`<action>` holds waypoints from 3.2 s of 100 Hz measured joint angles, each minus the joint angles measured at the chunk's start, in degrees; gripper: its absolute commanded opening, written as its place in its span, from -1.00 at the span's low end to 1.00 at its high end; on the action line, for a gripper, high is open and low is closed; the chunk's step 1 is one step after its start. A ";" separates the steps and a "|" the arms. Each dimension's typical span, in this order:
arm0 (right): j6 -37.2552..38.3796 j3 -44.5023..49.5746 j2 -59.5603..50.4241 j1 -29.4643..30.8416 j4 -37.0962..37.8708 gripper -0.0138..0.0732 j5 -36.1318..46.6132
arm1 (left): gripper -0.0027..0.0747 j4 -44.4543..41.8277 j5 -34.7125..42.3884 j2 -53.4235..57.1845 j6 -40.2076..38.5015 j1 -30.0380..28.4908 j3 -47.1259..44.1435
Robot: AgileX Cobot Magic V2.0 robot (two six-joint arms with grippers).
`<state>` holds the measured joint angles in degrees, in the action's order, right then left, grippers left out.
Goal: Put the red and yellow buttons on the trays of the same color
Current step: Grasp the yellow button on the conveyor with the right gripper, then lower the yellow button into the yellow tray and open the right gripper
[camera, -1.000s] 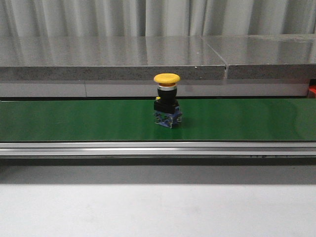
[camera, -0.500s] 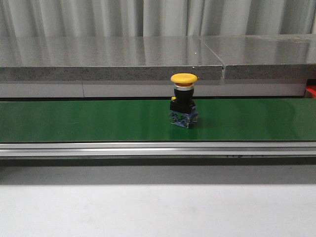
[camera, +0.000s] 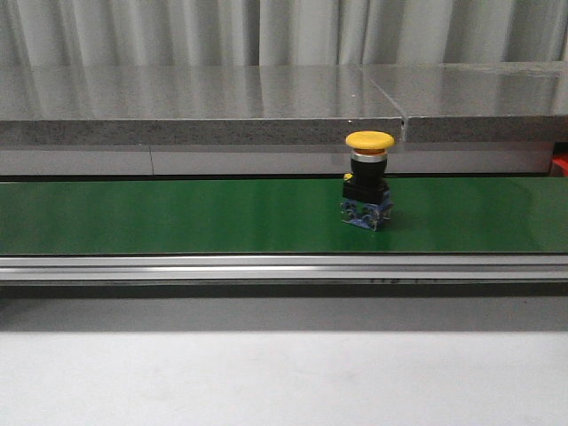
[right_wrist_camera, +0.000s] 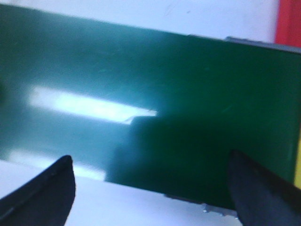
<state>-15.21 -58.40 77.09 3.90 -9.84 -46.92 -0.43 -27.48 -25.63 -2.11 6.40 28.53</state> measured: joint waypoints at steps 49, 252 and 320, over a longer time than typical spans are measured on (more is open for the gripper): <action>-1.17 0.55 0.40 -14.37 -0.10 0.80 2.47 | -0.98 0.00 0.00 0.00 0.00 0.00 0.00; 8.96 -2.63 2.63 31.09 1.64 -0.29 4.52 | -0.98 0.00 0.00 0.00 0.00 0.00 0.00; 9.39 3.17 14.15 31.43 1.03 -0.29 13.59 | -0.98 0.00 0.00 0.00 0.00 0.00 0.00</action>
<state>-5.82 -55.22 91.24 35.34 -8.81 -33.33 -0.43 -27.48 -25.63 -2.11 6.40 28.53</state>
